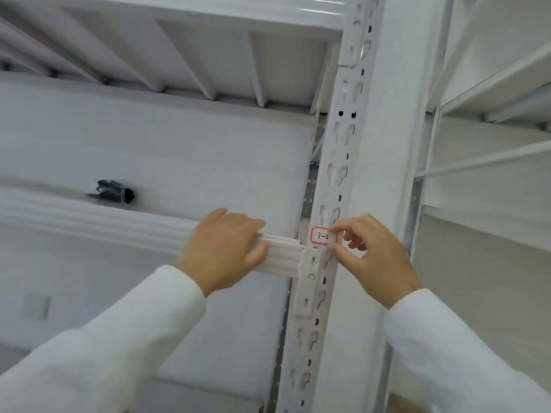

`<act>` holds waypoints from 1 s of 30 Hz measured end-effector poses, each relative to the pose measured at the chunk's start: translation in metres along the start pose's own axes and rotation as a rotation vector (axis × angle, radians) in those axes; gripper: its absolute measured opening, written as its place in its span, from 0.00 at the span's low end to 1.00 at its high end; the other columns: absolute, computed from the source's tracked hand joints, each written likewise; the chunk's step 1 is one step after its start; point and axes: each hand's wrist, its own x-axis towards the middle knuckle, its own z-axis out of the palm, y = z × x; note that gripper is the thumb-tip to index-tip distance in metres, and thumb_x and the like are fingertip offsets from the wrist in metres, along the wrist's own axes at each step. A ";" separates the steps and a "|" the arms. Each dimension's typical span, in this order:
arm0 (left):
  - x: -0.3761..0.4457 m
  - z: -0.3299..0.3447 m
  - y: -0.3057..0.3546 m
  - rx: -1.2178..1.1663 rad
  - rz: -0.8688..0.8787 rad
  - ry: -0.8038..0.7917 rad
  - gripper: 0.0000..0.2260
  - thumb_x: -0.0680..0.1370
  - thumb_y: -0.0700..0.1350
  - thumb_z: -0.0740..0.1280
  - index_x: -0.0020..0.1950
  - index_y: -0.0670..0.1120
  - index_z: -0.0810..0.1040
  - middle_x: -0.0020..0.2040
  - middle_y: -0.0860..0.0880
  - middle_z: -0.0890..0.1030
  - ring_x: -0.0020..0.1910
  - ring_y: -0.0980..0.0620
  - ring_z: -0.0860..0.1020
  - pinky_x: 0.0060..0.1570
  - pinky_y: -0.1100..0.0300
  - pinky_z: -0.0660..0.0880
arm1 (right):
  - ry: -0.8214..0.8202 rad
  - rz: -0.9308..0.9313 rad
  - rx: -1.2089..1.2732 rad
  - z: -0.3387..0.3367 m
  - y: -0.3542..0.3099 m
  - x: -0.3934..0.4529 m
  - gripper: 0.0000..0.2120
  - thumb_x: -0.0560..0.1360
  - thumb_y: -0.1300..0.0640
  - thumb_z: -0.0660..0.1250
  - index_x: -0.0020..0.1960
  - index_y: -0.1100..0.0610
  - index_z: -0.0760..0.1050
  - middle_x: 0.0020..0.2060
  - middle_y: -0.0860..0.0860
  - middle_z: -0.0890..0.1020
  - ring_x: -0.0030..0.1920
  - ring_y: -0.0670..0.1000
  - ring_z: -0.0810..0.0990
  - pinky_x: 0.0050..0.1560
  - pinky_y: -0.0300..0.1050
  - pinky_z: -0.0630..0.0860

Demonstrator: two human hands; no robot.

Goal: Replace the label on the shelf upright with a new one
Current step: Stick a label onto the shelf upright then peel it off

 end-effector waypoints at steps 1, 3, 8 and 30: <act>0.003 0.005 0.017 -0.059 0.072 -0.017 0.34 0.70 0.64 0.43 0.67 0.52 0.71 0.61 0.51 0.79 0.61 0.49 0.75 0.67 0.57 0.61 | 0.017 0.009 0.024 0.000 0.000 0.002 0.08 0.70 0.55 0.70 0.47 0.45 0.76 0.38 0.42 0.74 0.40 0.42 0.74 0.41 0.40 0.72; 0.011 0.012 0.046 -0.224 0.103 -0.047 0.28 0.72 0.66 0.52 0.67 0.53 0.70 0.60 0.53 0.80 0.59 0.49 0.77 0.60 0.56 0.69 | 0.063 0.039 0.045 0.001 0.001 0.003 0.10 0.70 0.56 0.71 0.47 0.44 0.75 0.39 0.42 0.75 0.40 0.42 0.75 0.40 0.38 0.72; 0.030 0.040 0.058 -0.221 -0.026 0.026 0.19 0.76 0.64 0.53 0.59 0.54 0.71 0.50 0.53 0.83 0.47 0.49 0.80 0.39 0.58 0.69 | 0.178 -0.005 0.000 0.009 0.009 -0.010 0.08 0.71 0.52 0.71 0.48 0.43 0.78 0.39 0.39 0.78 0.43 0.42 0.76 0.38 0.32 0.72; 0.027 0.034 0.064 -0.304 -0.089 0.011 0.11 0.82 0.52 0.49 0.42 0.51 0.64 0.40 0.50 0.74 0.41 0.45 0.70 0.39 0.55 0.62 | 0.229 0.150 0.067 0.021 -0.007 -0.015 0.07 0.72 0.53 0.67 0.48 0.45 0.79 0.34 0.41 0.75 0.34 0.46 0.76 0.39 0.45 0.75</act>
